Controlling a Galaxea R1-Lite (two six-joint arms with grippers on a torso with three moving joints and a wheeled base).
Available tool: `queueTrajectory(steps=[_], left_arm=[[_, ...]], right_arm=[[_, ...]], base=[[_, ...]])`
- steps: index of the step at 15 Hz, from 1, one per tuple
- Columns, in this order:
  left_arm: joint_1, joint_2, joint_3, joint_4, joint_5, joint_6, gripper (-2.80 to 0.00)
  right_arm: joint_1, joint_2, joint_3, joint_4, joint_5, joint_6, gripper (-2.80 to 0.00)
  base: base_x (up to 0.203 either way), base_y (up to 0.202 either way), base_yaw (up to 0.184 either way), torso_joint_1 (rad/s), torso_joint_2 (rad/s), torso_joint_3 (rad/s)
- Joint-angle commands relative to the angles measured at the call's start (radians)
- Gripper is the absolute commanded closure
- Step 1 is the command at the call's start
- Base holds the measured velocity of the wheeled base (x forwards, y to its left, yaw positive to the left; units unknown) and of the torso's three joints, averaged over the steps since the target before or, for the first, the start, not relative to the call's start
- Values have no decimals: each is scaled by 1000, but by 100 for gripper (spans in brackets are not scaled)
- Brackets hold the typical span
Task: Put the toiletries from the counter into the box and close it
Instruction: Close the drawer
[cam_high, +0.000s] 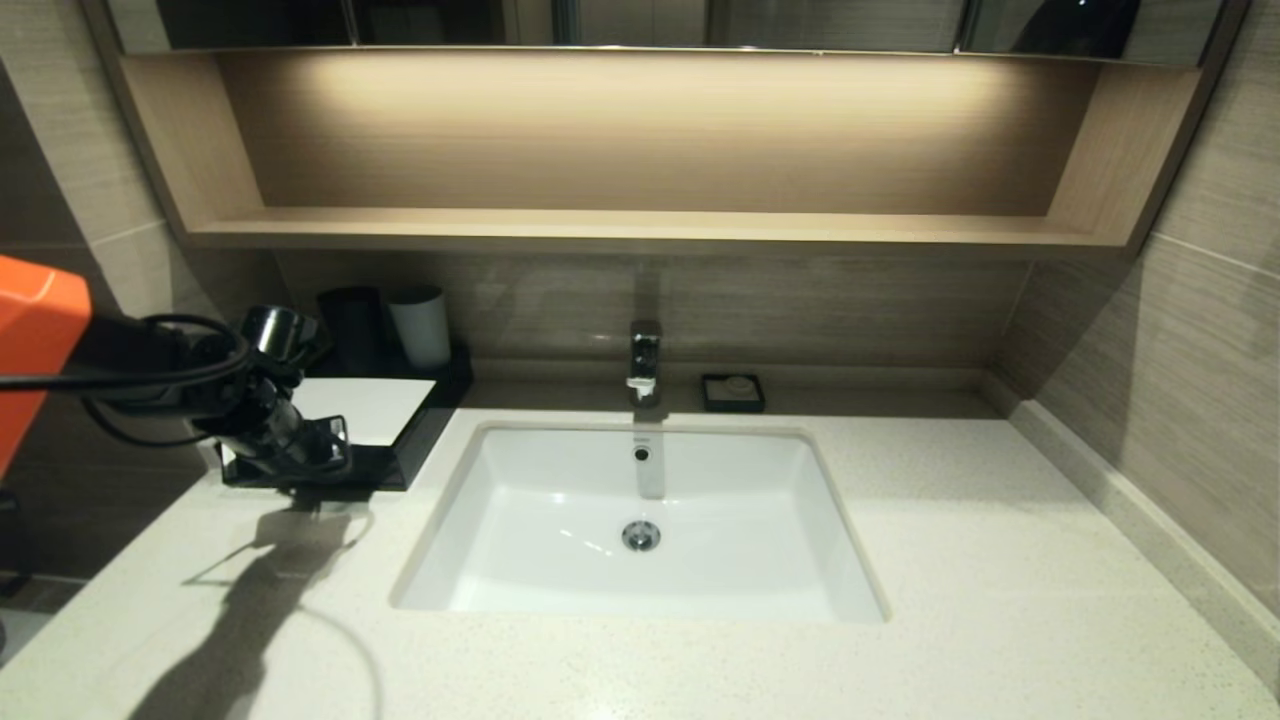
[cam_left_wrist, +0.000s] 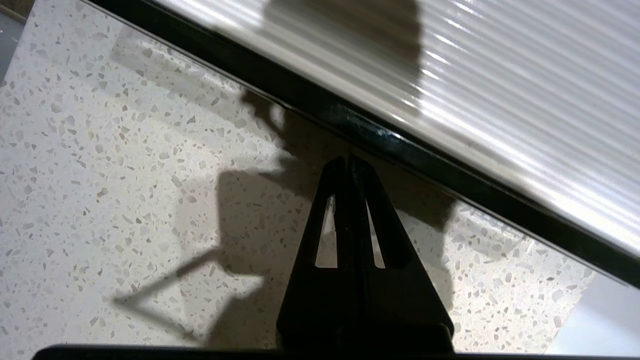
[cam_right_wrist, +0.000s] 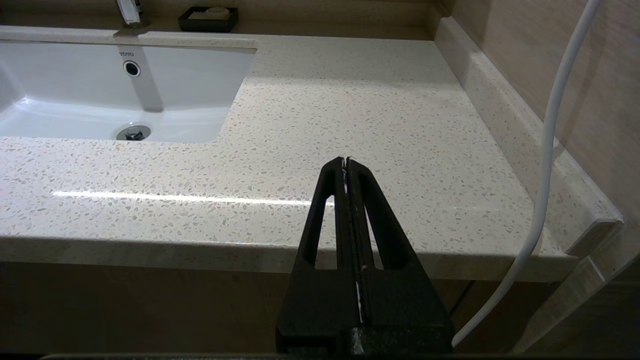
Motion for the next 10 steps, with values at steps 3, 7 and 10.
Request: queueTrajectory(steps=[3, 7, 10], left_arm=[[2, -43, 30, 18, 3, 13, 0], [3, -69, 63, 31, 7, 68, 0], [6, -105, 86, 40, 8, 98, 0]], right_arm=[[0, 0, 2, 0, 0, -1, 0], [0, 0, 2, 0, 0, -1, 0], [0, 0, 2, 0, 0, -1, 0]], base=[[0, 0, 0, 0, 0, 0], [0, 0, 0, 0, 0, 0], [0, 0, 0, 0, 0, 0]])
